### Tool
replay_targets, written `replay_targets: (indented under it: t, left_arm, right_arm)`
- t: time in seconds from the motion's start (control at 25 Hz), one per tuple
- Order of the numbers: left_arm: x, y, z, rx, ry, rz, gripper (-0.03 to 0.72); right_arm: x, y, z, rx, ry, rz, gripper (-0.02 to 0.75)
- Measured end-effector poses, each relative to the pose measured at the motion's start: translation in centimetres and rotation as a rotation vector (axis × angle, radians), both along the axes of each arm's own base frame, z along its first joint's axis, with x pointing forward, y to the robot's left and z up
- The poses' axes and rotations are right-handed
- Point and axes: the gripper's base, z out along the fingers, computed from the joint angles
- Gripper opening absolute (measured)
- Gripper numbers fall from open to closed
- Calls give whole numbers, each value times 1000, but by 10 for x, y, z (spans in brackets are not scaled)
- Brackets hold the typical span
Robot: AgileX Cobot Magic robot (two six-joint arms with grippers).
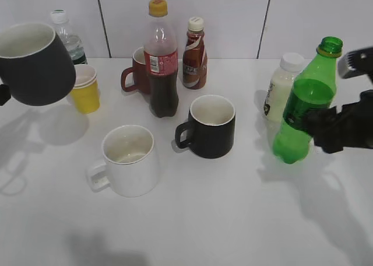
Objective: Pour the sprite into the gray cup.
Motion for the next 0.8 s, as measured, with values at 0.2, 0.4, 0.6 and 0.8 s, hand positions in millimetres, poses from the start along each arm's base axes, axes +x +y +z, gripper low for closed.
replay_targets:
  t: [0.2, 0.4, 0.6, 0.8]
  left_arm:
    - [0, 0, -1, 6, 16, -1, 52]
    - [-1, -2, -2, 22, 28, -24, 52]
    - [-1, -3, -3, 28, 36, -36, 52]
    - [-1, -4, -3, 28, 36, -40, 52]
  right_arm:
    - [4, 7, -10, -14, 7, 5, 597]
    - [11, 9, -12, 18, -48, -4, 597]
    - [22, 16, -22, 110, -91, -20, 597]
    - [33, 19, -40, 142, -119, -35, 597]
